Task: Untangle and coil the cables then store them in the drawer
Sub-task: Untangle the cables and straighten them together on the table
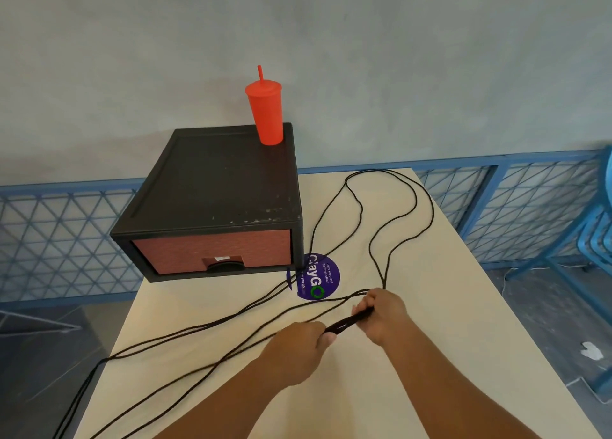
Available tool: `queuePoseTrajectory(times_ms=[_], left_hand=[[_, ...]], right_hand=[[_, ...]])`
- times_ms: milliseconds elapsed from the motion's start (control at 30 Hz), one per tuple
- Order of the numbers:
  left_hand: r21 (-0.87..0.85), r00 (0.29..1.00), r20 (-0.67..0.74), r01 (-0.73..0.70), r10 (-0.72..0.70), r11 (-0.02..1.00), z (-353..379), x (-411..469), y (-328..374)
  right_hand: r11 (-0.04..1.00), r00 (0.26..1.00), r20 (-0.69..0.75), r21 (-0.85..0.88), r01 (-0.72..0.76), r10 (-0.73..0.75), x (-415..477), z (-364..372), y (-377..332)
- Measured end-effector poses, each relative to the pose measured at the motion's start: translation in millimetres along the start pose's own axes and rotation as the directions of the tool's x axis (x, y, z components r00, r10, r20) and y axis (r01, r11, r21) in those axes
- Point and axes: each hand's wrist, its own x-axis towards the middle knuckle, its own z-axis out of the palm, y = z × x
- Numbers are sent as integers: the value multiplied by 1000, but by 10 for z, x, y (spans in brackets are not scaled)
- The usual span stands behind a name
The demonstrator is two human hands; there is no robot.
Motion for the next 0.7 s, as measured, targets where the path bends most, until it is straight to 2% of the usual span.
queuePoseTrajectory(times_ms=[267, 433, 567, 700], left_hand=[[87, 1000, -3, -1, 1, 996, -243, -70, -367], [108, 1000, -29, 3, 0, 994, -293, -131, -548], [155, 999, -52, 15, -7, 988, -284, -241, -715], [163, 997, -35, 70, -65, 984, -179, -414, -1097]], right_hand=[[985, 989, -17, 95, 146, -145, 157, -88, -332], [962, 986, -55, 221, 164, -155, 219, -206, -583], [959, 968, -164, 179, 220, -192, 312, -449, -666], [958, 939, -206, 26, 285, -274, 417, -777, -648]])
